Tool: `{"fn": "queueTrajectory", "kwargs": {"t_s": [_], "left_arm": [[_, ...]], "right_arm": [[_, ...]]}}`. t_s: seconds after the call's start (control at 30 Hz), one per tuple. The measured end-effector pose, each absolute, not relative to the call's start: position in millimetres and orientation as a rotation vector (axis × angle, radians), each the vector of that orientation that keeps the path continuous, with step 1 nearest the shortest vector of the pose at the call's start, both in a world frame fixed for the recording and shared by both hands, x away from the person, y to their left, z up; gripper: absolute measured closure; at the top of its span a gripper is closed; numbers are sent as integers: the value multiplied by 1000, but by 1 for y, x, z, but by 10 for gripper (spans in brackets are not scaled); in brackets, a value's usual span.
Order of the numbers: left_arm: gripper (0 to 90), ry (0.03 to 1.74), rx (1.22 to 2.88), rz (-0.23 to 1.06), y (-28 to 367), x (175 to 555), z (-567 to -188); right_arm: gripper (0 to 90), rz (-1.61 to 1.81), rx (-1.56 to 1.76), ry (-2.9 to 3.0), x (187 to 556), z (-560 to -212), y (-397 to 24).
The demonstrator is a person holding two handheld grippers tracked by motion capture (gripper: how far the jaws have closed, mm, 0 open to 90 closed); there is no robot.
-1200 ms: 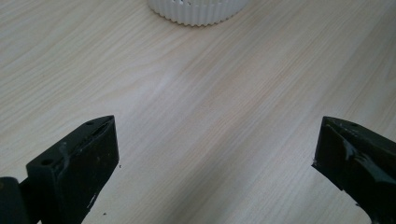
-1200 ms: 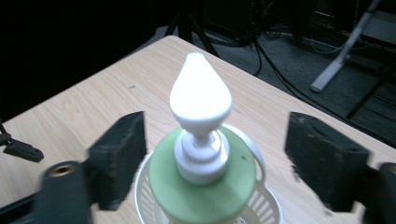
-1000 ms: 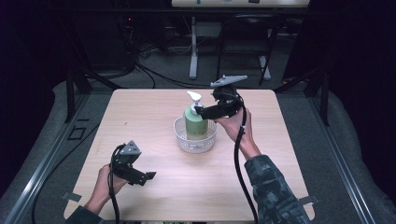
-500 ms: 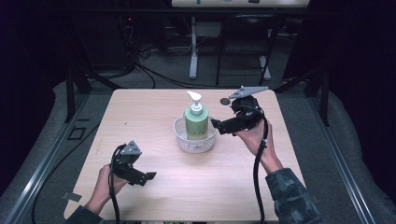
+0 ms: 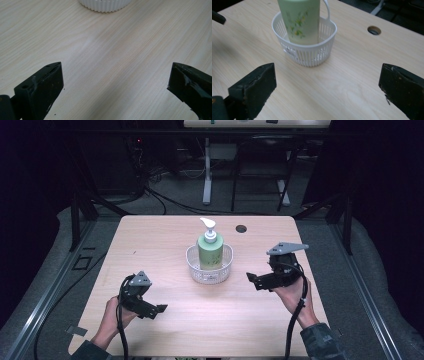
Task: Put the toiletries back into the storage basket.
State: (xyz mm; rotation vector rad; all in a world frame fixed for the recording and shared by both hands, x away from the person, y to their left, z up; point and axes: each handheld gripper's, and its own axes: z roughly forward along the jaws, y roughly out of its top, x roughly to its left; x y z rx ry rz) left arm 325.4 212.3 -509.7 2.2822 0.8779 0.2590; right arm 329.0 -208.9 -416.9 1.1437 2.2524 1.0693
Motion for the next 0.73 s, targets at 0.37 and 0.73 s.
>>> {"fn": "queueTrajectory", "kwargs": {"t_s": [0.37,0.73], "left_arm": [[0,880,2288,257,211,326,-511],[0,873,2287,260,211,326,-511]], "right_arm": [[23,1003,1305,2228,310,-473,-244],[10,966,1363,2233,311,-487,-249]]}}
